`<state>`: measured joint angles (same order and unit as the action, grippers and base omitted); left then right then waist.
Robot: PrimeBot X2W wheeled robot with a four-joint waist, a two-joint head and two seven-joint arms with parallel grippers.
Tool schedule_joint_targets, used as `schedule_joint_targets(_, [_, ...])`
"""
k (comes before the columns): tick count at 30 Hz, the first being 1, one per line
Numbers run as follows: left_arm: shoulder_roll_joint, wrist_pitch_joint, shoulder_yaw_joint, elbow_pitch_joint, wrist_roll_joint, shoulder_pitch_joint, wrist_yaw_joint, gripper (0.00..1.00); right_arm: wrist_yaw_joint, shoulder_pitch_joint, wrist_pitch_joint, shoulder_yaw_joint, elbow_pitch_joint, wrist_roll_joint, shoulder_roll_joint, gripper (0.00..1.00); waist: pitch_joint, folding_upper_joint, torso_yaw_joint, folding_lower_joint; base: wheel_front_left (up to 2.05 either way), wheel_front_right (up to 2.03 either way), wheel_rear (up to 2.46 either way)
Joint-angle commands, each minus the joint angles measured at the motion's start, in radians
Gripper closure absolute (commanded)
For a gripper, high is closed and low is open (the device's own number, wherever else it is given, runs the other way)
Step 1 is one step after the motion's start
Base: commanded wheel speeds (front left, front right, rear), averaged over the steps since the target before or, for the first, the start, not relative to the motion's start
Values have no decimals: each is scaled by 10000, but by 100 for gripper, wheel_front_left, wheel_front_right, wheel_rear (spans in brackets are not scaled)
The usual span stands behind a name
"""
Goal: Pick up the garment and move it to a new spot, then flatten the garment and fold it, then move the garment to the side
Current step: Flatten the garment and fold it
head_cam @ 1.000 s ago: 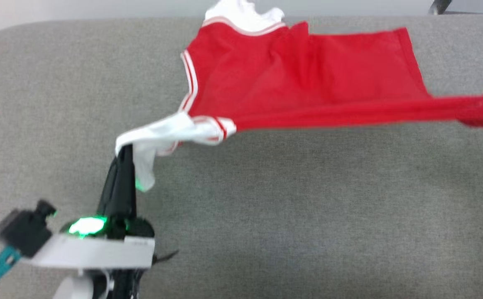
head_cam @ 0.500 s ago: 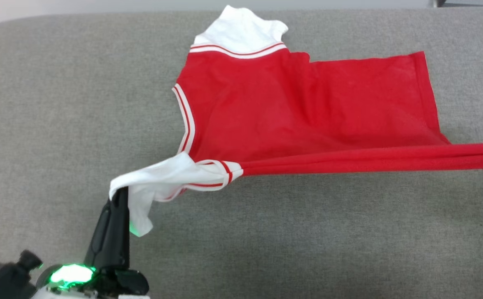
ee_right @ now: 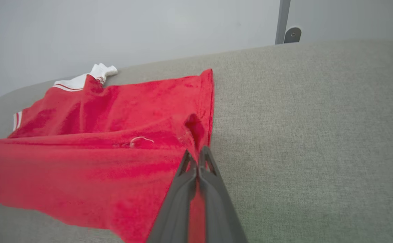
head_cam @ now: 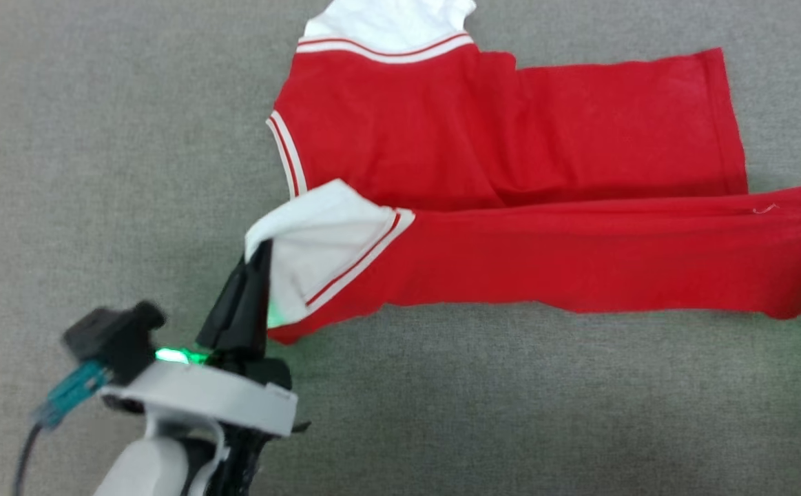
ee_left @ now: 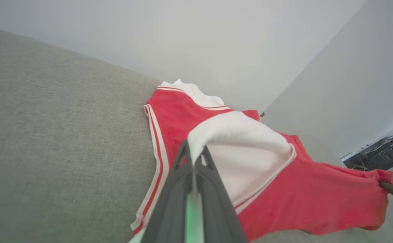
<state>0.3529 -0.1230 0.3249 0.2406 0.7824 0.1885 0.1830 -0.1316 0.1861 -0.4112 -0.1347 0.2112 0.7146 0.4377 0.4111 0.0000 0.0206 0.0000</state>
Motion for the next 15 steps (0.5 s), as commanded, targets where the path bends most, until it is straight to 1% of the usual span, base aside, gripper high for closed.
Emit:
schedule_joint_targets(1, [81, 70, 144, -301, -322, 314, -41, 100, 19, 170, 31, 90, -212, -208, -32, 100, 199, 0, 48, 0, 0, 0, 0])
schedule_joint_targets(3, [-19, 72, 306, -657, -493, 666, -55, 100, 18, 306, -16, 330, -444, -339, 13, 100, 363, 0, 42, 0, 0, 0, 0])
schedule_joint_targets(8, [-25, 154, 603, -1515, -959, 1229, 37, 100, 18, 570, 17, 704, -1008, -549, -97, 100, 616, 0, 34, 0, 0, 0, 0])
schedule_joint_targets(15, [16, 165, 647, -2003, -1046, 1230, 184, 100, 18, 939, 274, 1171, -1578, -585, -150, 100, 777, 0, 59, 0, 0, 0, 0])
